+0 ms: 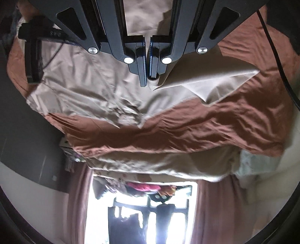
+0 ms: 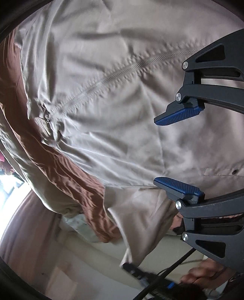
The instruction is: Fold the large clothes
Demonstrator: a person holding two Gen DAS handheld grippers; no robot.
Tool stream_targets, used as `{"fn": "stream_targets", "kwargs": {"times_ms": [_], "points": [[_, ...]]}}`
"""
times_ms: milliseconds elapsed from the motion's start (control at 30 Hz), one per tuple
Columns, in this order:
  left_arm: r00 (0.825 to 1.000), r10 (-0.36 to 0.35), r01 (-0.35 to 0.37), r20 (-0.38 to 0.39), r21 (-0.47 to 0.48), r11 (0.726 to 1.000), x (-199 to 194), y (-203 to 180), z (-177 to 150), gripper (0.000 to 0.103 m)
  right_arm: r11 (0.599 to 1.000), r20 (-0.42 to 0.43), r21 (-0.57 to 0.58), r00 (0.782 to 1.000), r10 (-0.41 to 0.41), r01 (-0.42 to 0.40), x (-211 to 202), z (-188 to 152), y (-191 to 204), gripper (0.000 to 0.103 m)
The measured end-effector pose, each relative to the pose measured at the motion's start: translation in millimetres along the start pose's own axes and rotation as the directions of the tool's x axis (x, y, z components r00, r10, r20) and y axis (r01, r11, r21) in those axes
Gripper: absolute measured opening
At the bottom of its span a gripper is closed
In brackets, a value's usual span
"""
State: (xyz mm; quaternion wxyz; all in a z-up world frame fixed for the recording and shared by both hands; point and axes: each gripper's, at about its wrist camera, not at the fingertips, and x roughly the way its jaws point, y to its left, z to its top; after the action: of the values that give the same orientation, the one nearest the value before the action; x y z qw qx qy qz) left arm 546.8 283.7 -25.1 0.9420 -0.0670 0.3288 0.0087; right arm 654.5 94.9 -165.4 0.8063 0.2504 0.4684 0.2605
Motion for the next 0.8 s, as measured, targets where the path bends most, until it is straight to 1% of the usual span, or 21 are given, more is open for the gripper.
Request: {"fn": "stream_targets", "kwargs": {"times_ms": [33,100,167,200,233,300,333,400,433,500,567,633,733,800], "points": [[0.999,-0.033,0.032,-0.021,-0.02,0.999,9,-3,-4,0.002,1.0,0.0,0.016,1.0,-0.011,0.011,-2,-1,-4,0.055],[0.995,-0.074,0.07,-0.067,-0.061,0.996,25,-8,-11,0.003,0.999,-0.005,0.04,1.0,-0.016,0.016,-10,4,-12,0.055],[0.983,-0.137,0.125,-0.122,-0.101,0.987,41,-14,-21,0.011,0.998,0.002,0.062,1.0,-0.016,0.016,-15,7,-16,0.055],[0.971,-0.18,0.162,-0.154,-0.125,0.979,50,-19,-28,0.026,0.997,0.009,0.074,1.0,-0.019,0.019,-17,8,-18,0.055],[0.965,-0.204,0.182,-0.166,-0.139,0.973,51,-23,-33,0.045,0.996,0.019,0.083,1.0,-0.025,0.023,-21,9,-19,0.055],[0.952,-0.252,0.22,-0.174,-0.185,0.958,51,-28,-43,0.065,0.995,0.046,0.096,0.998,-0.04,0.035,-30,11,-24,0.055],[0.948,-0.27,0.236,-0.169,-0.198,0.951,47,-29,-47,0.068,0.993,0.062,0.108,0.997,-0.048,0.041,-37,11,-28,0.055],[0.941,-0.296,0.257,-0.162,-0.223,0.94,37,-27,-52,0.068,0.991,0.081,0.128,0.995,-0.05,0.039,-44,9,-33,0.055],[0.943,-0.291,0.251,-0.159,-0.231,0.94,33,-24,-53,0.068,0.991,0.089,0.128,0.995,-0.049,0.038,-50,6,-34,0.055],[0.957,-0.245,0.207,-0.152,-0.231,0.951,22,-16,-56,0.068,0.995,0.094,0.095,0.994,-0.047,0.038,-52,2,-29,0.055],[0.973,-0.172,0.134,-0.153,-0.23,0.964,10,-1,-60,0.068,0.998,0.086,0.04,0.995,-0.042,0.039,-48,-4,-17,0.055],[0.982,-0.099,0.059,-0.158,-0.243,0.968,-1,18,-66,0.068,0.999,0.075,-0.018,0.997,-0.029,0.03,-43,-6,-7,0.055],[0.988,-0.02,-0.025,-0.156,-0.276,0.961,-15,44,-78,0.068,0.991,0.062,-0.134,0.998,-0.022,0.03,-27,-15,17,0.055],[0.987,0.018,-0.067,-0.162,-0.302,0.951,-21,62,-87,0.068,0.978,0.04,-0.207,0.999,-0.014,0.022,-15,-22,32,0.055]]}}
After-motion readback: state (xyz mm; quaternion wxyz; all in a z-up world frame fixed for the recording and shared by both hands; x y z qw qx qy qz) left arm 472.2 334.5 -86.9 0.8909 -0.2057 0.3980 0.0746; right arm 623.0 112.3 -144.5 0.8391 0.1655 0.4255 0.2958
